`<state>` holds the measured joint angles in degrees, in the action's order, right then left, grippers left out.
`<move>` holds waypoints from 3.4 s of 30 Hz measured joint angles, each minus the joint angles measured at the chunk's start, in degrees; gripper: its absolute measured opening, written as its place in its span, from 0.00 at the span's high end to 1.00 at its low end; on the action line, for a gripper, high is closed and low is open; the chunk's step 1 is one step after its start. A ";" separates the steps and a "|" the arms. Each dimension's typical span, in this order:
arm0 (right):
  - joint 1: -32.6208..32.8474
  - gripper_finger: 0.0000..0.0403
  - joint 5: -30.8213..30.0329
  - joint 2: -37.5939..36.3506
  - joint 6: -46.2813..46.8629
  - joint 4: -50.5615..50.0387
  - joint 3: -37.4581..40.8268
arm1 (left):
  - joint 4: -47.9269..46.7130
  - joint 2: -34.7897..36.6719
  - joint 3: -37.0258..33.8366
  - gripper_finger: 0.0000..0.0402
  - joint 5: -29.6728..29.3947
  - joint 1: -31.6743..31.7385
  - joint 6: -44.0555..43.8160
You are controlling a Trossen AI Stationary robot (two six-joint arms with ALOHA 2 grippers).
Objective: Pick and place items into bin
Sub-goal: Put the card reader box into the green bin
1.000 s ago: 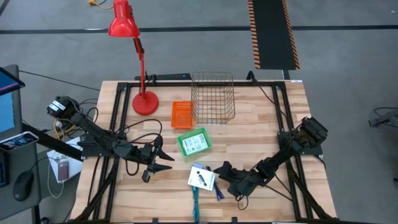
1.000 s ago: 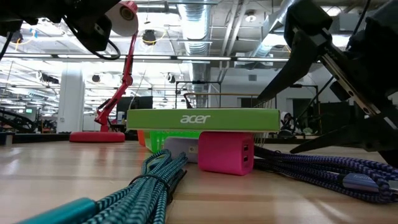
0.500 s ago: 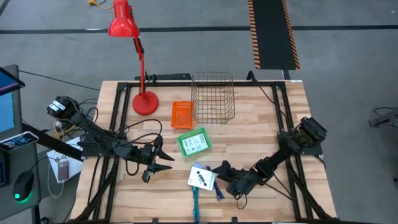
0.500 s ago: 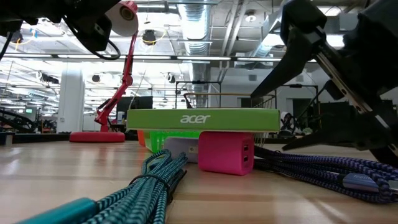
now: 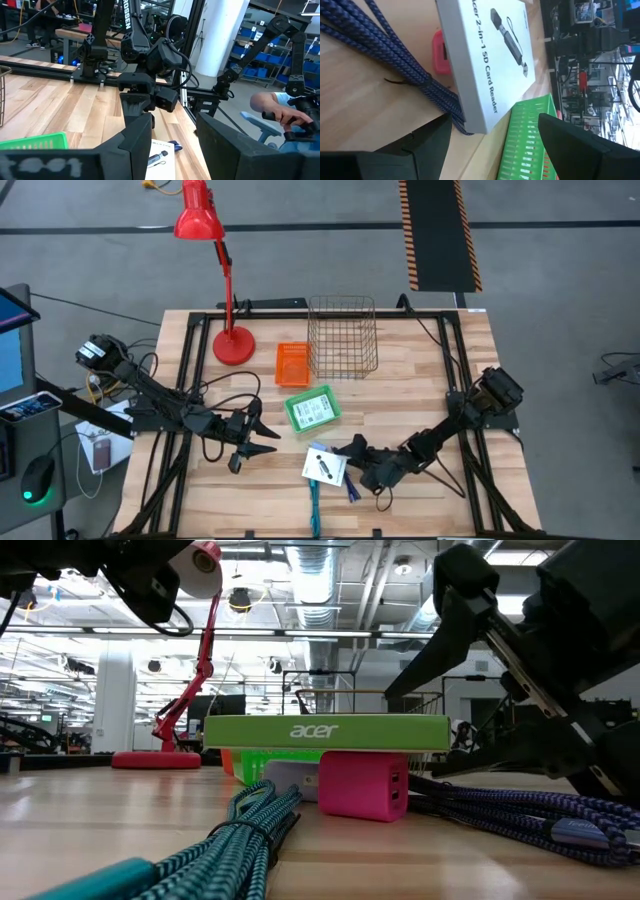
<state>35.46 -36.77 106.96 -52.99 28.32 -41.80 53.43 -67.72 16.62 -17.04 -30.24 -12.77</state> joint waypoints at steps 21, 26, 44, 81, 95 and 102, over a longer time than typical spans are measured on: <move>0.00 0.29 2.44 -0.02 -1.05 0.87 0.00 | -1.52 0.00 0.00 0.64 0.00 -0.07 -1.86; 0.00 0.36 2.44 -0.04 -1.05 0.87 0.00 | -1.73 0.00 0.00 0.64 0.00 -0.07 -1.91; 0.02 0.94 2.37 -0.13 -1.03 0.72 0.00 | -4.26 0.00 0.00 0.64 -0.05 -0.07 -4.59; -10.38 0.94 2.39 -6.53 18.62 -16.86 -13.31 | -4.26 -0.01 0.00 0.64 -0.03 -0.04 -4.64; -24.86 0.94 32.31 -19.82 41.04 -30.19 -13.38 | -2.93 -0.02 0.00 0.64 0.16 -0.04 -5.25; -33.35 0.94 45.19 -17.84 51.14 -30.90 -13.49 | -2.95 -0.02 0.00 0.64 0.24 -0.04 -4.53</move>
<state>2.12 8.42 89.11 -1.85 -2.58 -55.29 50.48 -67.75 16.62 -16.80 -30.28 -17.30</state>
